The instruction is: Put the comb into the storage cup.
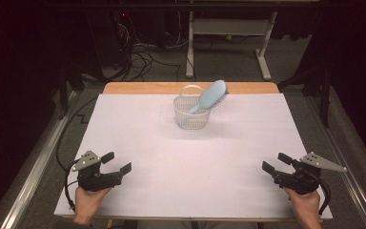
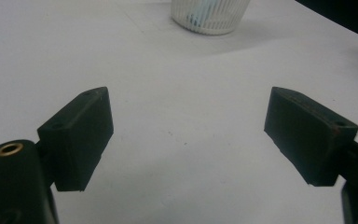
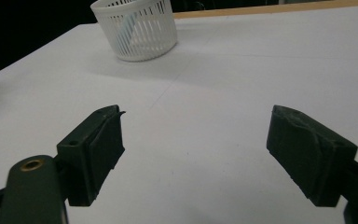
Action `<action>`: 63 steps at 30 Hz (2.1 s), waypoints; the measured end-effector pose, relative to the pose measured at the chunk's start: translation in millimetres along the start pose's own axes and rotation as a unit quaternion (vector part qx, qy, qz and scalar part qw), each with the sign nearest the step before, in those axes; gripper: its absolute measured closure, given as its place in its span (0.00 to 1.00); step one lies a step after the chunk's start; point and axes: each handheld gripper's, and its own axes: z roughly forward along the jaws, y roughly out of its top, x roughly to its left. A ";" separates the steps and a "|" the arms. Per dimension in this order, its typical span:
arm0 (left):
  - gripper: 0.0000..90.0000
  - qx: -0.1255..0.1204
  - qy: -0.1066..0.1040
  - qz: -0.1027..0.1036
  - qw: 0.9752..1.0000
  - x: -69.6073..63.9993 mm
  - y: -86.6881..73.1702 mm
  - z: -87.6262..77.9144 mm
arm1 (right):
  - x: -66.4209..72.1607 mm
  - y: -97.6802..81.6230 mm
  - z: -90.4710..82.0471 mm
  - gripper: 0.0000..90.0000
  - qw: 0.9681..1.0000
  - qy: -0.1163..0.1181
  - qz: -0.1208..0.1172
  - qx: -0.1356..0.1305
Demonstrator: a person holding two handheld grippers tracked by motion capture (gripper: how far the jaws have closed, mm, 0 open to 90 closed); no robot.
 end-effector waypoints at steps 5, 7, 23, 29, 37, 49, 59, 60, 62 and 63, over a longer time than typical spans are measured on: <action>0.16 0.000 0.000 0.000 1.000 0.1 0.0 -0.1 | -2.6 -1.7 0.6 0.21 1.000 -0.002 0.003 0.001; 0.16 0.000 0.000 0.000 1.000 0.0 0.0 0.0 | -2.7 -2.2 0.7 0.21 1.000 -0.002 0.006 0.001; 0.16 -0.001 0.000 -0.003 1.000 0.5 -0.2 -0.4 | -6.6 -8.6 1.5 0.21 1.000 -0.003 0.012 0.008; 0.16 -0.001 0.001 -0.004 1.000 0.6 -0.3 -0.4 | -9.8 -11.1 1.7 0.21 1.000 -0.001 0.019 0.012; 0.16 -0.001 0.002 -0.005 1.000 1.0 -0.5 -0.6 | -10.6 -13.9 1.0 0.20 1.000 0.000 0.021 0.013; 0.16 -0.001 0.002 -0.005 1.000 0.8 -0.7 -0.8 | -11.6 -19.2 -0.7 0.19 0.999 0.006 0.026 0.018; 0.17 0.001 0.003 -0.004 1.000 0.5 -1.0 -0.8 | -13.7 -23.3 -7.0 0.19 0.999 0.006 0.026 0.021; 0.17 0.002 0.003 -0.003 1.000 0.4 -1.0 -0.7 | -13.9 -23.5 -7.2 0.19 0.999 0.006 0.025 0.021; 0.17 0.003 0.002 -0.002 1.000 0.2 -1.0 -0.4 | -14.4 -23.8 -7.5 0.19 0.999 0.008 0.023 0.023; 0.17 0.004 0.001 -0.002 1.000 0.2 -1.1 -0.2 | -14.5 -23.8 -7.4 0.19 0.999 0.008 0.021 0.023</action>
